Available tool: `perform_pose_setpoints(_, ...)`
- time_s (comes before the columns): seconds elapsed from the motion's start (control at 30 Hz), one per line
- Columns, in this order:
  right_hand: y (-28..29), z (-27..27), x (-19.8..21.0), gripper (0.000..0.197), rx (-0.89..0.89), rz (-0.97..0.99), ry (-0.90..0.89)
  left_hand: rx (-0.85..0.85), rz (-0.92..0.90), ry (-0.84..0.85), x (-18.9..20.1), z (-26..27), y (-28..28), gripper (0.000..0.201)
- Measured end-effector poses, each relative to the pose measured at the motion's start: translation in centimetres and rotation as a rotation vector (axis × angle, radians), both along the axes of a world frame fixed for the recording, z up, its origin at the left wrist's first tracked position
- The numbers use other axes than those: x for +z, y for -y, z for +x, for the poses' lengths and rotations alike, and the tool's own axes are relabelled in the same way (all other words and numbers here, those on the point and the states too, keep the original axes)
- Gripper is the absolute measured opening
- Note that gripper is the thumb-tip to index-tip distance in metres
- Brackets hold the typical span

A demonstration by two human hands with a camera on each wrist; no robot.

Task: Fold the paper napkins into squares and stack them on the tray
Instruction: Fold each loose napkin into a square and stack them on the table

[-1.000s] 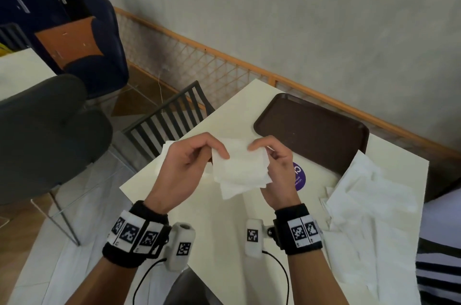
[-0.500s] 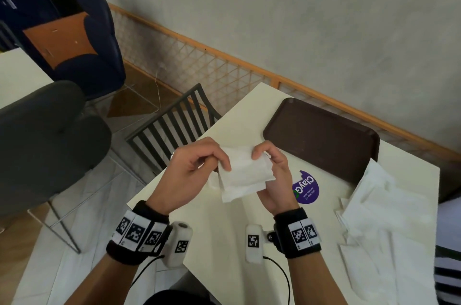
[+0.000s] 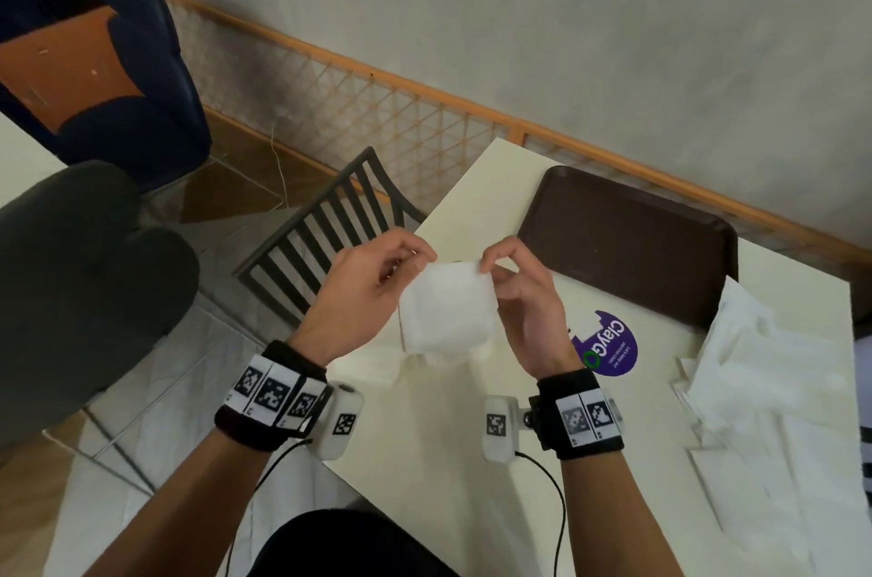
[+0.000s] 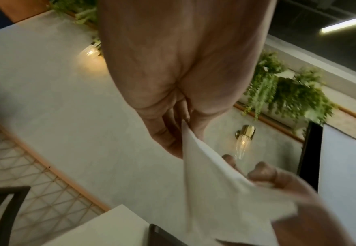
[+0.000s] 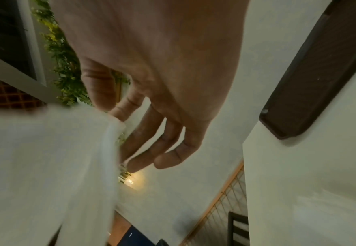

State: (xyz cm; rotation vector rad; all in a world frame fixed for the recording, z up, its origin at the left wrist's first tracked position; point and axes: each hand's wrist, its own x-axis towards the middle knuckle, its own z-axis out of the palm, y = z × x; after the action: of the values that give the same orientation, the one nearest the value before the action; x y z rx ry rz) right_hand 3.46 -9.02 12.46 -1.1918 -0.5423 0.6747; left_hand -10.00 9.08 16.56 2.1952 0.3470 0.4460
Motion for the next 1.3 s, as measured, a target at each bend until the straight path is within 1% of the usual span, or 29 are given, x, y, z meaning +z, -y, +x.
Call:
perform_pose_setpoints(0.03, 0.0, 0.0, 0.5, 0.013, -0.013, -0.011, 0.002, -0.027, 0.047, -0.009, -0.2, 0.1, -0.4, 0.012)
perform_pose_setpoints(0.07, -0.2, 0.1, 0.9, 0.009, -0.042, -0.056, 0.054, -0.056, 0.095, -0.014, -0.3, 0.2, -0.7, 0.012)
perform_pose_setpoints(0.1, -0.6, 0.1, 1.2, 0.013, -0.08, -0.144, 0.168, -0.087, 0.128, -0.014, -0.4, 0.4, -1.0, 0.013)
perform_pose_setpoints(0.13, -1.1, 0.0, 1.5, 0.02, -0.088, -0.258, 0.339, -0.116, 0.148, -0.008, -0.4, 0.6, -1.2, 0.013)
perform_pose_setpoints(0.2, -2.5, -0.1, 1.4, 0.03, -0.048, -0.473, 0.733, -0.165, 0.162, 0.014, -0.6, 1.3, -1.5, 0.015)
perform_pose_setpoints(0.23, -3.1, -0.1, 1.2, 0.033, -0.049, -0.548, 0.882, -0.17, 0.163, 0.027, -0.6, 1.7, -1.6, 0.015)
perform_pose_setpoints(0.27, -3.6, 0.0, 1.1, 0.034, -0.082, -0.57, 0.945, -0.153, 0.154, 0.048, -0.6, 2.0, -1.7, 0.014)
perform_pose_setpoints(0.3, -3.7, 0.4, 1.0, 0.035, -0.135, -0.552, 0.944, -0.119, 0.127, 0.075, -0.6, 2.3, -1.8, 0.012)
perform_pose_setpoints(0.33, -3.7, 0.8, 0.8, 0.036, -0.195, -0.527, 0.899, -0.076, 0.086, 0.102, -0.7, 2.5, -2.0, 0.011)
perform_pose_setpoints(0.4, -3.2, 1.5, 0.1, 0.035, -0.293, -0.487, 0.734, -0.011, -0.004, 0.126, -1.3, 2.7, -2.2, 0.011)
perform_pose_setpoints(0.43, -2.9, 1.5, -0.4, 0.03, -0.318, -0.465, 0.625, 0.009, -0.029, 0.129, -1.8, 2.9, -2.1, 0.009)
perform_pose_setpoints(0.5, -2.6, 1.2, -1.7, 0.016, -0.308, -0.418, 0.422, 0.06, -0.052, 0.13, -3.4, 3.6, -2.1, 0.007)
perform_pose_setpoints(0.53, -2.5, 0.9, -2.4, 0.017, -0.29, -0.413, 0.369, 0.088, -0.061, 0.126, -4.3, 4.0, -2.1, 0.009)
perform_pose_setpoints(0.57, -2.4, 0.9, -3.3, 0.021, -0.274, -0.417, 0.348, 0.108, -0.06, 0.107, -5.2, 4.4, -2.2, 0.015)
perform_pose_setpoints(0.63, -2.0, 1.1, -5.4, 0.021, -0.255, -0.452, 0.361, 0.096, -0.007, -0.01, -7.2, 5.1, -2.3, 0.032)
perform_pose_setpoints(0.7, -1.6, 1.5, -7.7, 0.013, -0.238, -0.535, 0.39, 0.066, 0.065, -0.176, -9.1, 5.7, -2.2, 0.041)
perform_pose_setpoints(0.77, -1.6, 1.9, -10.1, 0.01, -0.212, -0.64, 0.371, 0.069, 0.098, -0.318, -11.1, 6.2, -2.0, 0.039)
perform_pose_setpoints(0.8, -1.8, 2.0, -11.1, 0.01, -0.198, -0.692, 0.363, 0.07, 0.115, -0.393, -12.1, 6.5, -1.8, 0.033)
perform_pose_setpoints(0.87, -1.9, 2.1, -13.1, 0.009, -0.166, -0.784, 0.387, 0.034, 0.233, -0.551, -13.9, 6.8, -0.6, 0.023)
perform_pose_setpoints(0.97, -2.2, 2.3, -14.6, 0.013, -0.125, -0.881, 0.437, -0.053, 0.474, -0.703, -15.6, 7.0, 1.6, 0.041)
perform_pose_setpoints(1.03, -1.8, 2.3, -14.7, 0.017, -0.087, -0.922, 0.47, -0.082, 0.519, -0.782, -15.8, 7.3, 2.8, 0.047)
perform_pose_setpoints(1.13, 0.2, 2.5, -13.3, 0.021, -0.055, -0.906, 0.537, -0.062, 0.551, -0.809, -14.9, 7.5, 4.5, 0.055)
perform_pose_setpoints(1.2, 3.1, 2.9, -11.7, 0.021, -0.07, -0.864, 0.587, -0.038, 0.543, -0.758, -14.0, 7.4, 6.3, 0.061)
perform_pose_setpoints(1.23, 4.9, 3.2, -10.8, 0.02, -0.087, -0.847, 0.62, -0.015, 0.501, -0.713, -13.6, 7.3, 7.6, 0.06)
perform_pose_setpoints(1.3, 9.7, 4.3, -9.2, 0.019, -0.107, -0.832, 0.683, 0.033, 0.37, -0.59, -13.0, 7.1, 11.0, 0.051)
